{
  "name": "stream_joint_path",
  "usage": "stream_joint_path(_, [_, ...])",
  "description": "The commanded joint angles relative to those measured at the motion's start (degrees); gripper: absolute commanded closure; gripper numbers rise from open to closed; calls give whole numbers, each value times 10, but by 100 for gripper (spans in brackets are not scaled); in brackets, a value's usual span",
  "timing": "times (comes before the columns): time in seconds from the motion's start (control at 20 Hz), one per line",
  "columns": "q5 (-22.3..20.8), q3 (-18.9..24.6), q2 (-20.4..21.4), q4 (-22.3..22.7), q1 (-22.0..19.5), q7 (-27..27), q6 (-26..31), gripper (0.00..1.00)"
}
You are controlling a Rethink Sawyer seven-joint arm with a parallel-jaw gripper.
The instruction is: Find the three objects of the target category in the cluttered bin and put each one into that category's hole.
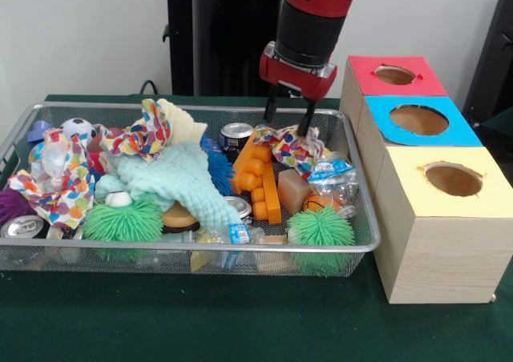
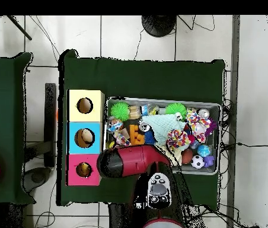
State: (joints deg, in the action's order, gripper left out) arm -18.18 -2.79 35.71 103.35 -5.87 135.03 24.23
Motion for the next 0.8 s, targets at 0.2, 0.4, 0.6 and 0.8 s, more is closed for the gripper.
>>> stream_joint_path(0.2, [-19, 24, -37, -36, -11, 14, -44, 0])
stream_joint_path(0.4, [-18, 33, -35, -33, -3, 9, -41, 0])
stream_joint_path(0.6, [-22, 48, -62, -55, 1, -2, -49, 0])
stream_joint_path(0.8, [-8, 61, -82, -73, 11, 2, -37, 0])
